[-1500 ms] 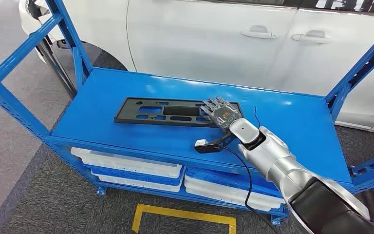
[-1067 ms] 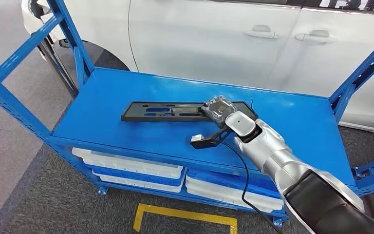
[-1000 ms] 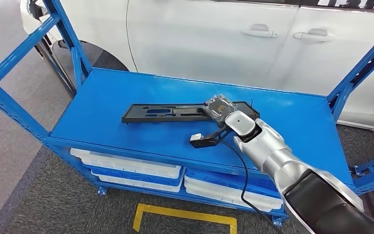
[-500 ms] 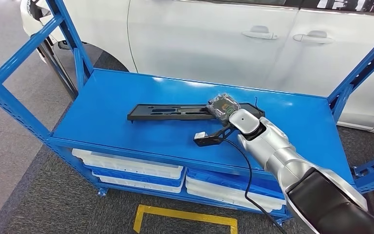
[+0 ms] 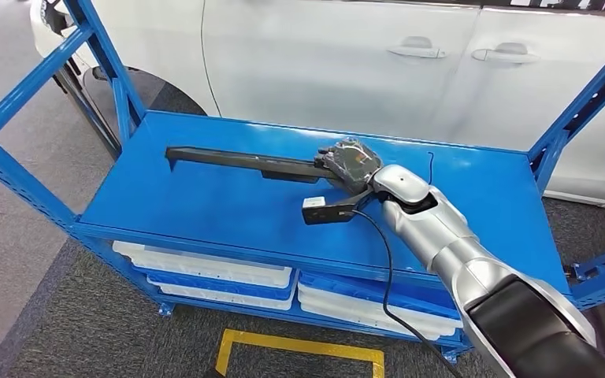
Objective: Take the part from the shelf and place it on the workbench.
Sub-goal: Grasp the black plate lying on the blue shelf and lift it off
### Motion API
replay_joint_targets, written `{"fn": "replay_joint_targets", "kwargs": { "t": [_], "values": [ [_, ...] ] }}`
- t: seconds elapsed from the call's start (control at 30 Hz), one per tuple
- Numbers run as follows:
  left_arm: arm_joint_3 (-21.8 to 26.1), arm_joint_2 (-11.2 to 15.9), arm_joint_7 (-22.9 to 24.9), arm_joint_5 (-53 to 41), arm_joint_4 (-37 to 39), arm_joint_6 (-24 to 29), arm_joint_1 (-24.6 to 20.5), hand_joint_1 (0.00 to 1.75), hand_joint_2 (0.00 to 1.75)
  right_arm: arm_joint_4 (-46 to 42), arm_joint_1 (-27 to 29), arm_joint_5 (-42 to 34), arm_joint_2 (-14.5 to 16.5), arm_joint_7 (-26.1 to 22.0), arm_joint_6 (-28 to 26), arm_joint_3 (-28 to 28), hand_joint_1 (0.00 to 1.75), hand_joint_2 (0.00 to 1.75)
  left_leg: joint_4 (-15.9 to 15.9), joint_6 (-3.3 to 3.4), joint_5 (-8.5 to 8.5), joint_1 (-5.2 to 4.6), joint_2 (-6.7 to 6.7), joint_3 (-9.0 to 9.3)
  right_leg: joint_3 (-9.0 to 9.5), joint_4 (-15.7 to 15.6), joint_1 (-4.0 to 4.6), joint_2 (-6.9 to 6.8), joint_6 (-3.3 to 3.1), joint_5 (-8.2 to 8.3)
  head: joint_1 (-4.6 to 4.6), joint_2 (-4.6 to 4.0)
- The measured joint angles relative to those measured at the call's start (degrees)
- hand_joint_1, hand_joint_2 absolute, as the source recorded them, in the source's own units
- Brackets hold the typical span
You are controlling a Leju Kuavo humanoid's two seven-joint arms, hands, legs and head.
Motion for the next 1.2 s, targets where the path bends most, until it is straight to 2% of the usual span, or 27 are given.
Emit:
{"fn": "replay_joint_targets", "kwargs": {
  "t": [0.07,0.1,0.17,0.2,0.23,0.27,0.33,0.37,0.4,0.5,0.57,0.6,0.67,0.7,0.73,0.77,0.8,0.87,0.9,0.97,1.03,1.07,1.1,1.17,1.2],
  "values": [
    [0.0,0.0,-0.4,0.0,0.0,0.3,0.0,0.00,0.00,-5.4,0.0,-3.6,-0.5,-1.1,2.7,-1.7,1.75,1.75,2.5,-0.63,-1.96,0.00,0.18,-1.06,0.02,-0.3,-0.27,0.03,-0.67,0.25,-0.01,0.00],
    [0.0,0.0,-0.7,0.0,0.0,0.4,0.0,0.00,0.00,-8.3,0.0,-6.2,-0.9,-1.8,4.6,-2.6,1.75,1.75,5.6,-0.87,-3.87,0.06,0.23,-2.40,0.03,-0.4,-0.28,0.00,-0.89,0.28,-0.01,0.00],
    [0.0,0.1,-1.2,0.2,0.0,0.4,0.0,0.00,0.00,-13.8,0.0,-11.2,-2.0,-3.1,8.0,-4.5,1.75,1.75,13.8,-1.14,-7.63,0.08,0.28,-5.97,0.03,-0.4,-0.09,-0.01,-1.10,0.22,-0.01,0.00],
    [0.0,0.1,-1.3,0.3,0.0,0.4,0.1,0.00,0.00,-16.0,0.0,-12.7,-2.5,-3.4,9.1,-5.3,1.75,1.75,16.5,-1.18,-8.29,0.08,0.28,-7.21,0.10,-0.4,0.01,0.00,-1.17,0.16,-0.01,0.00],
    [0.0,0.1,-1.4,0.4,0.0,0.4,0.1,0.00,0.00,-17.8,0.0,-13.4,-2.8,-3.5,9.8,-5.9,1.75,1.75,17.1,-1.13,-7.75,0.08,0.28,-7.43,0.22,-0.3,0.08,0.05,-1.19,0.09,-0.01,0.00],
    [0.0,0.1,-1.4,0.4,0.0,0.4,0.1,0.00,0.00,-19.3,0.1,-13.6,-3.1,-3.6,10.1,-6.4,1.75,1.75,15.1,-1.02,-6.11,0.08,0.27,-6.51,0.40,-0.3,0.13,0.14,-1.17,-0.02,-0.01,0.00],
    [0.0,0.1,-1.5,0.4,0.0,0.4,0.1,0.00,0.00,-21.6,0.1,-13.8,-3.5,-3.7,10.3,-7.1,1.75,1.75,6.9,-0.64,-2.07,0.06,0.05,-2.62,0.74,-0.1,0.23,0.37,-0.94,-0.37,-0.01,0.00],
    [0.0,0.1,-1.6,0.4,0.0,0.4,0.1,0.00,0.00,-22.5,0.1,-13.8,-3.7,-3.7,10.3,-7.3,1.75,1.75,3.4,-0.37,-0.91,0.02,-0.14,-1.00,0.74,0.1,0.31,0.52,-0.75,-0.51,-0.01,0.00],
    [0.0,0.1,-1.6,0.4,0.0,0.4,0.0,0.00,0.00,-23.2,0.1,-13.9,-3.9,-3.7,10.2,-7.5,1.75,1.75,1.3,-0.11,-0.44,-0.01,-0.31,-0.05,0.65,0.2,0.39,0.65,-0.52,-0.58,0.00,0.00],
    [0.0,0.2,-1.7,0.5,0.0,0.4,0.0,0.00,0.00,-24.7,0.4,-15.0,-4.0,-4.2,10.4,-8.1,1.75,1.75,0.3,0.81,-0.44,-0.06,-0.42,0.22,0.30,0.3,0.35,0.87,0.36,-0.60,0.00,0.00],
    [0.0,0.2,-1.7,0.8,0.0,0.5,-0.1,0.00,0.00,-25.9,0.7,-19.2,-4.0,-5.8,11.9,-9.0,1.75,1.75,0.0,1.45,-0.21,0.15,-0.37,0.33,-0.53,2.1,0.19,0.89,1.00,-2.00,0.00,0.00],
    [0.0,0.2,-1.7,1.0,0.0,0.5,-0.1,0.00,0.00,-26.8,0.8,-23.0,-4.0,-7.0,13.6,-9.6,1.75,1.75,-0.1,1.68,-0.15,0.27,-0.32,0.38,-1.82,4.8,0.07,0.89,1.28,-3.60,0.00,0.00],
    [0.0,0.2,-1.8,1.5,0.0,0.5,-0.1,0.00,0.00,-29.2,1.5,-31.5,-3.9,-9.0,17.7,-11.0,1.75,1.75,-0.1,1.89,-0.21,0.26,-0.21,0.35,-5.56,12.7,-0.11,0.90,1.71,-6.98,-0.01,0.00],
    [0.0,0.2,-1.8,1.9,0.0,0.5,-0.1,0.00,0.44,-30.6,2.1,-35.7,-3.9,-9.8,20.0,-11.7,1.75,1.75,-0.1,1.94,-0.28,0.25,-0.15,0.39,-7.25,16.0,-0.21,0.89,1.85,-7.87,-0.01,0.00],
    [0.0,0.2,-1.8,2.3,0.0,0.6,0.0,0.00,0.87,-32.0,3.0,-39.8,-3.8,-10.5,22.5,-12.3,1.75,1.75,0.0,1.98,-0.36,0.25,-0.13,0.48,-7.92,17.1,-0.26,0.89,1.88,-7.51,-0.01,0.00],
    [0.1,0.2,-1.8,2.8,0.0,0.7,0.0,0.00,1.31,-33.4,4.1,-44.0,-3.7,-11.3,25.1,-12.8,1.75,1.75,0.0,1.98,-0.47,0.26,-0.13,0.61,-7.48,15.8,-0.30,0.87,1.81,-6.06,-0.01,0.00],
    [0.2,0.2,-1.8,3.2,0.0,0.8,0.1,0.00,1.75,-34.8,5.2,-47.9,-3.7,-12.0,27.5,-13.3,1.75,1.75,0.0,1.91,-0.61,0.25,-0.17,0.79,-5.94,12.3,-0.29,0.81,1.62,-3.81,-0.01,0.00],
    [0.4,0.2,-1.8,4.0,0.0,1.3,0.2,0.00,1.75,-37.3,7.2,-54.1,-3.7,-13.2,31.3,-14.2,1.75,1.75,0.1,1.58,-0.87,0.15,-0.21,0.96,-2.23,4.0,0.04,0.28,0.93,-0.34,-0.01,0.00],
    [0.6,0.2,-1.9,4.3,0.0,1.5,0.3,0.00,1.75,-38.2,8.0,-56.1,-3.7,-13.6,32.4,-14.4,1.75,1.75,0.2,1.33,-0.93,0.09,-0.16,0.93,-1.14,1.4,0.29,0.09,0.60,0.38,-0.01,0.00],
    [1.0,0.3,-1.9,4.6,0.0,1.7,0.4,0.00,1.75,-39.7,9.6,-58.1,-3.7,-14.0,33.6,-14.8,1.75,1.75,0.0,0.79,-0.95,-0.01,0.08,0.89,-0.70,0.1,0.67,0.11,0.14,0.39,-0.01,0.00],
    [1.4,0.3,-1.9,4.7,0.0,1.8,0.5,0.00,1.75,-40.7,11.0,-58.4,-3.8,-14.1,33.8,-15.1,1.75,1.75,0.2,0.17,-1.34,-0.05,0.29,0.91,-0.57,-0.3,0.33,0.39,-0.39,0.62,-0.01,0.00],
    [1.5,0.3,-1.9,4.7,0.0,1.8,0.5,0.00,1.75,-41.1,11.4,-58.4,-3.9,-14.1,33.8,-15.2,1.75,1.75,1.3,-0.13,-2.19,-0.06,0.34,0.49,-0.48,-0.5,0.15,0.43,-0.72,0.76,-0.01,0.00],
    [1.5,0.4,-1.9,4.7,0.0,1.8,0.5,0.00,1.75,-41.5,11.7,-58.4,-4.0,-14.1,33.8,-15.3,1.75,1.75,3.6,-0.42,-3.64,-0.04,0.36,-0.48,-0.38,-0.7,-0.03,0.44,-1.01,0.89,-0.01,0.00],
    [1.5,0.4,-1.9,4.7,0.0,1.8,0.5,0.00,1.75,-42.0,12.1,-58.6,-4.3,-14.1,34.0,-15.3,1.75,1.75,11.2,-0.80,-7.48,0.09,0.37,-3.91,-0.36,-0.8,0.04,0.44,-1.29,0.88,-0.01,0.00],
    [1.5,0.4,-1.9,4.8,0.0,1.8,0.6,0.00,1.75,-42.1,12.5,-59.0,-4.4,-14.1,34.4,-15.3,1.75,1.75,14.8,-0.93,-8.77,0.12,0.37,-5.61,-0.35,-0.7,0.07,0.47,-1.31,0.86,-0.01,0.00]
  ]
}}
